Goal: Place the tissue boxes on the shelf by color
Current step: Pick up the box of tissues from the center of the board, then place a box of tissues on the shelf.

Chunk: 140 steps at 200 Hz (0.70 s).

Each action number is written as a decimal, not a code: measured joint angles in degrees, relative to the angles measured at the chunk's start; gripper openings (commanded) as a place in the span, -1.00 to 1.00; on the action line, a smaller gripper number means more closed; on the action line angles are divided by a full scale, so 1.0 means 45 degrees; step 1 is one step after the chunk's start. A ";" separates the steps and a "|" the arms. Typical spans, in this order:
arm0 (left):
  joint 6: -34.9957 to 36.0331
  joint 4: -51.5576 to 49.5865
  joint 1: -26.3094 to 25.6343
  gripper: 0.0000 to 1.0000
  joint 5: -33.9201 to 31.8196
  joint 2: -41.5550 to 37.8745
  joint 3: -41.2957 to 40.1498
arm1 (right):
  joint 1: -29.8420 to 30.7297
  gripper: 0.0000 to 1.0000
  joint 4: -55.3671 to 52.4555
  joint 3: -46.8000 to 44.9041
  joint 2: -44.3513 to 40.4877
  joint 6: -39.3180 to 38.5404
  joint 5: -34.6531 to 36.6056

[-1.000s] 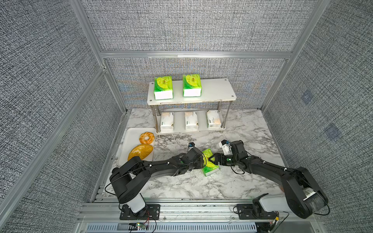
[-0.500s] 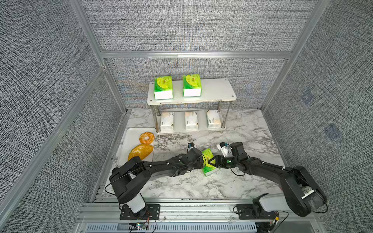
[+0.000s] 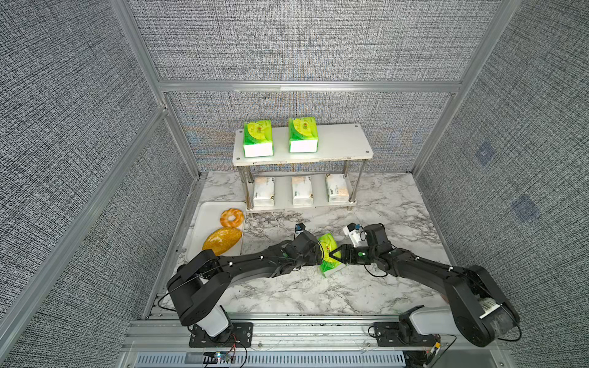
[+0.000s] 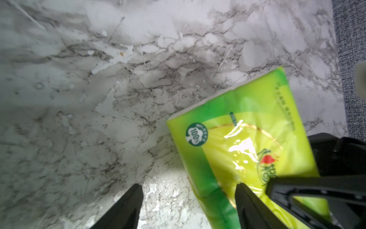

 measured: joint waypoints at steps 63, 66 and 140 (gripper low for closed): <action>0.0855 -0.2234 0.1122 0.63 -0.1559 -0.2123 -0.0146 | -0.0010 0.07 -0.1200 0.1001 -0.0811 -0.0437 0.0170; 0.0879 -0.2361 0.1219 0.63 -0.1651 -0.2195 -0.0248 | -0.0010 0.07 -0.1282 0.1078 -0.0879 -0.0457 0.0165; 0.1200 -0.3342 0.2098 0.63 -0.2560 -0.2482 -0.1350 | -0.0015 0.06 -0.2861 0.3876 -0.2545 -0.0719 -0.0209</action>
